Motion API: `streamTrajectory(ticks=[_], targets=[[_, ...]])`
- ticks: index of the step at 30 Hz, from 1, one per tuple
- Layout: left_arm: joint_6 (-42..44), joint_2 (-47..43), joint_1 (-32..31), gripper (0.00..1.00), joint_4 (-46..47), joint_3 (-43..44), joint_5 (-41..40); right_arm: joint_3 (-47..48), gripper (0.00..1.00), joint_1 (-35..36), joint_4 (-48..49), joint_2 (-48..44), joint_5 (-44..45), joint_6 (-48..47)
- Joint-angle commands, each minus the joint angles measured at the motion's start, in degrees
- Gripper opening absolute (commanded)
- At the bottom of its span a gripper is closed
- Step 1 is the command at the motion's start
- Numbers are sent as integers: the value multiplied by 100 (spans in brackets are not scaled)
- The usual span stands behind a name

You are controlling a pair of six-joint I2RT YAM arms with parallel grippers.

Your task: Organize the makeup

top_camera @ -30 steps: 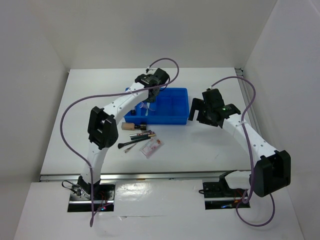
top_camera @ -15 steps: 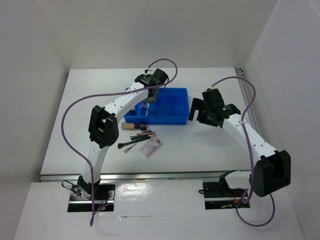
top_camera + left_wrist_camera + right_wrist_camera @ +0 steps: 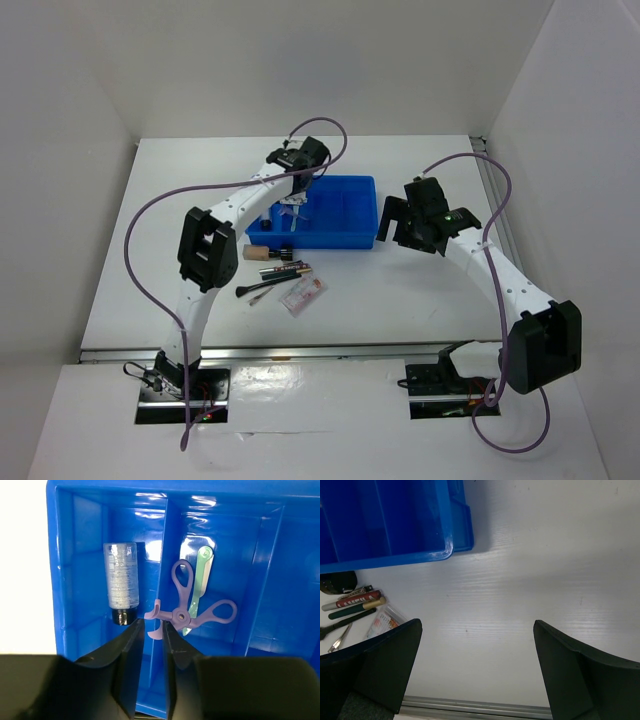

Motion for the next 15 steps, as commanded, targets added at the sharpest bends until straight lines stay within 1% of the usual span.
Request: streamTrajectory(ticks=[1,4,12,15], targets=[[-104,70,48,36,18,48,78,48,100,-35,-143,-90,21,58],[-104,17,48,41,132,-93,140,48,100,-35,-143,-37,21,58],[-104,69,48,41,193,-84,254,48,100,-35,-143,-37,21,58],[-104,183,48,36,194,-32,254,48,100,-35,-143,-37,21,58]])
